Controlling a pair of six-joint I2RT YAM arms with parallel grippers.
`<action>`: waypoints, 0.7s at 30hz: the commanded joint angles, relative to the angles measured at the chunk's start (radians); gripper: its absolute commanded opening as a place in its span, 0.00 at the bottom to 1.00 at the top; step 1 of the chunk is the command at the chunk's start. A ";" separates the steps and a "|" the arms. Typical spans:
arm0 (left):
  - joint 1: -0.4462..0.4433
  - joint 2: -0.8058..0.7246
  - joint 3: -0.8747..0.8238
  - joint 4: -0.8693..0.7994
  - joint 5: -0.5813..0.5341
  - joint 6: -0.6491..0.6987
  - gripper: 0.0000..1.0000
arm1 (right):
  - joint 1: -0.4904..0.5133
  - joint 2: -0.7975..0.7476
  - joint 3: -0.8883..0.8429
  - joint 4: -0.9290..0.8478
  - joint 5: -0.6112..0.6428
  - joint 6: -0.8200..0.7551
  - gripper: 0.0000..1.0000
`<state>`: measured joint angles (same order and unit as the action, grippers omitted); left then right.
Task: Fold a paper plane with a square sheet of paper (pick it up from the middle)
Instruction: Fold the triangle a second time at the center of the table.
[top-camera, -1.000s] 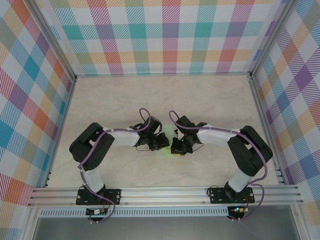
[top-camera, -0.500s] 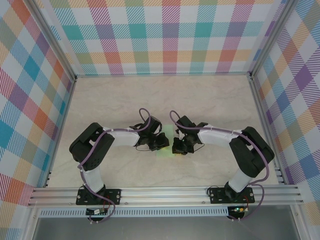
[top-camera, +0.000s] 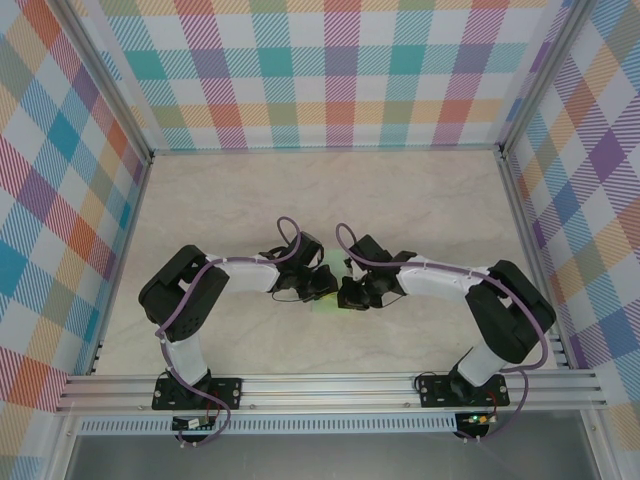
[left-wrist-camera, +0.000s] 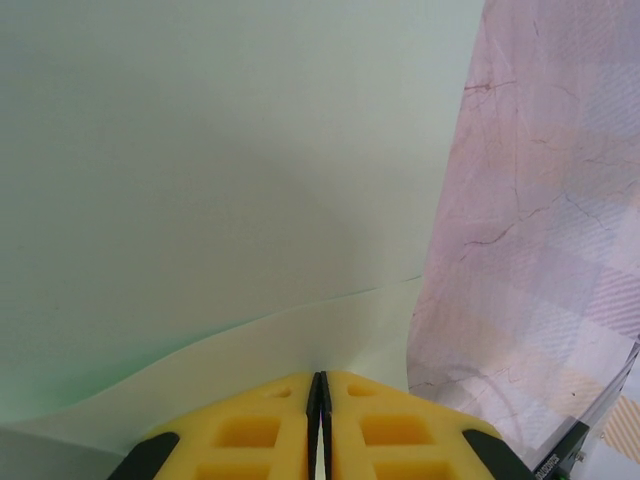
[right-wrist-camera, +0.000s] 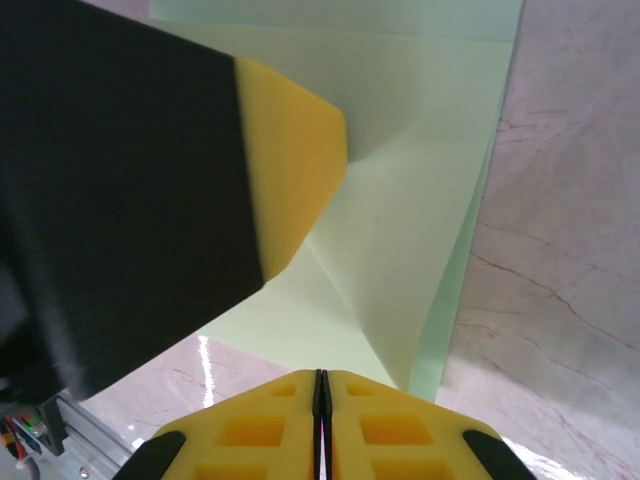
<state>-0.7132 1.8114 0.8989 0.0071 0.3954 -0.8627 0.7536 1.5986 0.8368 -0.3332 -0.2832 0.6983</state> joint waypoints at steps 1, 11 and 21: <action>-0.001 0.028 -0.010 -0.054 -0.047 -0.018 0.12 | 0.005 0.026 -0.011 0.014 0.018 0.012 0.11; 0.005 0.016 -0.014 -0.045 -0.047 -0.025 0.13 | 0.004 0.044 -0.013 -0.019 0.079 0.027 0.10; 0.006 0.018 -0.013 -0.036 -0.042 -0.027 0.14 | 0.004 0.050 -0.011 -0.023 0.071 0.022 0.10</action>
<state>-0.7128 1.8114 0.8989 0.0101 0.3962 -0.8791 0.7540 1.6299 0.8318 -0.3347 -0.2165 0.7181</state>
